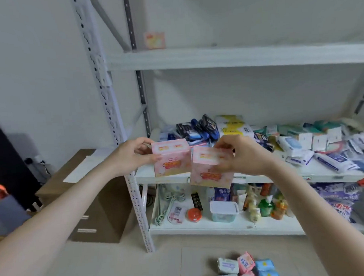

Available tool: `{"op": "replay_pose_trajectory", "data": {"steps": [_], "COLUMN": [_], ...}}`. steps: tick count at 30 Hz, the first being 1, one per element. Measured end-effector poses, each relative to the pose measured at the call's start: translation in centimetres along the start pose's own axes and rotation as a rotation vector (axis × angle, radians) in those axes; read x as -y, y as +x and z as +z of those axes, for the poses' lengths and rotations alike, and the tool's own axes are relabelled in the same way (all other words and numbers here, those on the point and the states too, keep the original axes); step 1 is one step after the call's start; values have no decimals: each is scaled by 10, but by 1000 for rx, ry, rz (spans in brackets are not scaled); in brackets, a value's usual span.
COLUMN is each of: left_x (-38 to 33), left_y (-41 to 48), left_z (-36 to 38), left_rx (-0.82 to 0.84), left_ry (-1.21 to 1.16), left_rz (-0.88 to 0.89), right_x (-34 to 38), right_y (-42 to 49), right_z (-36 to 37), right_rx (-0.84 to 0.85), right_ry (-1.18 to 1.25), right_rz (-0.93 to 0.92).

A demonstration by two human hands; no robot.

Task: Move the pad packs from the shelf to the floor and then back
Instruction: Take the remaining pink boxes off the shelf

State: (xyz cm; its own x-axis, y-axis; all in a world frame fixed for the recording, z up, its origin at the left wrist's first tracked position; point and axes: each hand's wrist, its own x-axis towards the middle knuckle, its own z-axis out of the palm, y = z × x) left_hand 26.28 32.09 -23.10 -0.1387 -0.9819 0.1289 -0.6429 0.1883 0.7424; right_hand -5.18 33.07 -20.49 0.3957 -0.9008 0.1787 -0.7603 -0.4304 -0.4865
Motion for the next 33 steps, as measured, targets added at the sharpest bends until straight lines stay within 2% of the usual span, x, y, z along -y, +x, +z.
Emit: {"op": "replay_pose_trajectory", "data": {"steps": [7,14,20,33], "left_x": [-60,-86,-104,-110], "left_y": [-4,29,94,252], "left_z": [-70,-113,-136,-206], "left_rx": [-100,-156,-188,-222], "left_ry": [-73,-158,-235,-382], "left_rz": [83,111,133,182], "right_x": [49,70,65,53], "right_y": [20,64,121,276], "right_z": [-69,-114,-146,-188], "right_rx": [-60,-104,-133,-233], "right_ry": [5,31,-11,54], "right_rz": [-80,-151,-200,-254]}}
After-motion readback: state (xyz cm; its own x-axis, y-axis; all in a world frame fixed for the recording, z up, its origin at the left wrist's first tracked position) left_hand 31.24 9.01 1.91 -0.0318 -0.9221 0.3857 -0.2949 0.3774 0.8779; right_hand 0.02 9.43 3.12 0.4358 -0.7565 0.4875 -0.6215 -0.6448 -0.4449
